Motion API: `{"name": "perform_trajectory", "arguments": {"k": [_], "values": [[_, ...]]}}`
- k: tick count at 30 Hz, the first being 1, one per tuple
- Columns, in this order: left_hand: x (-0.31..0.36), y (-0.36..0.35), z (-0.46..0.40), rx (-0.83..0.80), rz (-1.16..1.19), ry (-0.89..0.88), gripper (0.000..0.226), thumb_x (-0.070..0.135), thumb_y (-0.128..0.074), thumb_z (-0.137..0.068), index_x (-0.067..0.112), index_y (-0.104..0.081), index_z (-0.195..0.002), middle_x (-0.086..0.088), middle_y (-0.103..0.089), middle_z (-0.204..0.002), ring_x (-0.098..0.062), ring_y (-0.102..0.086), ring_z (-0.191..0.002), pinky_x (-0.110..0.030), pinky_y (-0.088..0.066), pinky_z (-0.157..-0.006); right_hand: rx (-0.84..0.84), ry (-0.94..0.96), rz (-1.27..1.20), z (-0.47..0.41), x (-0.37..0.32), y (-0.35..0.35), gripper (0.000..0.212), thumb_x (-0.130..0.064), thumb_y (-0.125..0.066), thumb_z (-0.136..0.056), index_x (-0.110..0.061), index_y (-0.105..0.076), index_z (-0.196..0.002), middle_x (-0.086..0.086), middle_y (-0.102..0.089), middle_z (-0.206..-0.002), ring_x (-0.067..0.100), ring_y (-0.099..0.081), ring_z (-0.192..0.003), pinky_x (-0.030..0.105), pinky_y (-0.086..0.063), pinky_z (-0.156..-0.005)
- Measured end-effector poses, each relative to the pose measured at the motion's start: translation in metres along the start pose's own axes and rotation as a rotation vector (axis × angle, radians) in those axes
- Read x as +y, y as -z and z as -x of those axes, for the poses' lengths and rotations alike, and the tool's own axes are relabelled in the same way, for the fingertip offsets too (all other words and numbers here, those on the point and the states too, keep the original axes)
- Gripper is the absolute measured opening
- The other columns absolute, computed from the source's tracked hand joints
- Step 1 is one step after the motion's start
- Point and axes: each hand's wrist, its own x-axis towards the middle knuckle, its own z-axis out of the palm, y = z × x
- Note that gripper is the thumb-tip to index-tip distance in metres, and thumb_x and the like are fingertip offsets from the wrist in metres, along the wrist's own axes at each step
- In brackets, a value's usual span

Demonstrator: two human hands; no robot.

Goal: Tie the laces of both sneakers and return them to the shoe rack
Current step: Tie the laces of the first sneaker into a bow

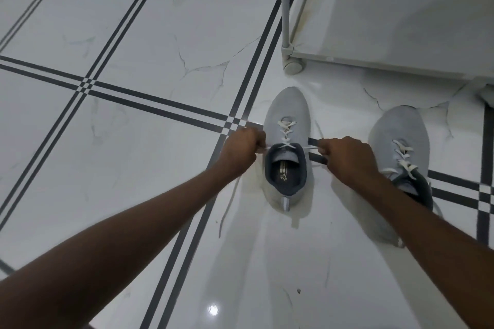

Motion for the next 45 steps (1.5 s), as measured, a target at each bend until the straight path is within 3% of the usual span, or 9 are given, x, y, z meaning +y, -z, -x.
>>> {"name": "perform_trajectory", "arguments": {"k": [7, 11, 15, 19, 23, 34, 37, 41, 45], "values": [[-0.014, -0.001, 0.004, 0.031, -0.069, -0.013, 0.012, 0.015, -0.069, -0.086, 0.016, -0.071, -0.098, -0.002, -0.071, -0.098, -0.022, -0.065, -0.091, -0.032, -0.052, -0.071, -0.027, 0.044, 0.056, 0.001, 0.003, -0.007, 0.012, -0.015, -0.057, -0.084, -0.022, -0.066, -0.089, 0.008, -0.071, -0.086, 0.032, -0.064, -0.082, 0.03, -0.034, -0.063], [-0.015, -0.004, 0.021, 0.125, -0.021, 0.292, 0.043, 0.042, -0.056, -0.095, 0.004, -0.067, -0.077, -0.001, -0.065, -0.07, -0.018, -0.065, -0.067, -0.028, -0.049, -0.061, 0.332, -0.026, -0.031, 0.008, -0.002, -0.004, 0.014, -0.021, -0.06, -0.086, -0.008, -0.064, -0.084, 0.015, -0.066, -0.08, 0.037, -0.057, -0.078, 0.038, -0.04, -0.068], [0.006, -0.01, 0.018, -0.141, 0.874, 0.655, 0.058, 0.047, -0.049, -0.098, -0.001, -0.072, -0.075, -0.006, -0.068, -0.061, -0.018, -0.062, -0.054, -0.026, -0.055, -0.057, 0.137, -0.39, -0.466, 0.013, -0.034, -0.008, 0.04, -0.034, -0.049, -0.095, -0.003, -0.07, -0.08, 0.018, -0.07, -0.081, 0.038, -0.064, -0.078, 0.032, -0.039, -0.064], [0.01, 0.001, -0.015, 0.001, 1.078, 0.703, 0.031, 0.03, -0.063, -0.093, 0.0, -0.071, -0.096, -0.011, -0.071, -0.084, -0.017, -0.061, -0.069, -0.026, -0.052, -0.066, -0.061, -0.73, -1.199, -0.018, -0.033, 0.001, 0.024, -0.024, -0.057, -0.084, -0.005, -0.069, -0.079, 0.018, -0.071, -0.087, 0.029, -0.061, -0.071, 0.038, -0.049, -0.067], [0.015, 0.031, -0.032, -0.04, 1.404, 0.59, 0.024, 0.009, -0.06, -0.094, -0.006, -0.064, -0.112, -0.019, -0.07, -0.092, -0.025, -0.069, -0.082, -0.03, -0.061, -0.075, -0.163, -0.619, -1.623, -0.032, -0.024, 0.028, 0.016, -0.01, -0.053, -0.094, -0.008, -0.068, -0.089, 0.007, -0.072, -0.084, 0.019, -0.07, -0.079, 0.028, -0.056, -0.074], [0.038, 0.049, -0.042, -0.298, 0.921, 0.17, 0.017, 0.009, -0.067, -0.088, 0.009, -0.075, -0.103, -0.008, -0.071, -0.08, -0.009, -0.051, -0.054, -0.02, -0.044, -0.051, 0.067, -0.093, -1.189, -0.067, -0.018, 0.072, 0.013, -0.016, -0.066, -0.088, -0.011, -0.078, -0.088, 0.003, -0.077, -0.095, 0.018, -0.07, -0.098, 0.033, -0.055, -0.091], [0.039, 0.053, -0.044, -0.32, 0.9, 0.158, 0.017, 0.029, -0.075, -0.084, 0.012, -0.075, -0.079, -0.002, -0.062, -0.065, -0.009, -0.045, -0.051, -0.02, -0.039, -0.05, 0.024, -0.101, -1.131, -0.072, -0.021, 0.065, 0.018, -0.018, -0.062, -0.091, -0.009, -0.076, -0.084, 0.01, -0.076, -0.088, 0.027, -0.071, -0.079, 0.036, -0.06, -0.076], [0.029, 0.055, -0.043, -0.276, 0.953, 0.209, 0.038, 0.039, -0.072, -0.086, 0.001, -0.075, -0.089, -0.001, -0.059, -0.06, -0.009, -0.046, -0.049, -0.021, -0.04, -0.049, 0.017, -0.091, -0.928, -0.067, -0.025, 0.058, 0.021, -0.025, -0.063, -0.091, -0.01, -0.074, -0.08, 0.006, -0.065, -0.06, 0.01, -0.05, -0.041, 0.026, -0.042, -0.05], [0.02, 0.065, -0.041, -0.263, 1.002, 0.148, 0.03, 0.025, -0.073, -0.086, -0.004, -0.074, -0.093, -0.014, -0.073, -0.076, -0.018, -0.065, -0.062, -0.029, -0.056, -0.061, -0.237, -0.102, -0.89, -0.059, -0.024, 0.06, 0.017, -0.026, -0.067, -0.09, -0.013, -0.075, -0.084, 0.006, -0.061, -0.052, 0.007, -0.034, -0.028, 0.016, -0.027, -0.033]]}}
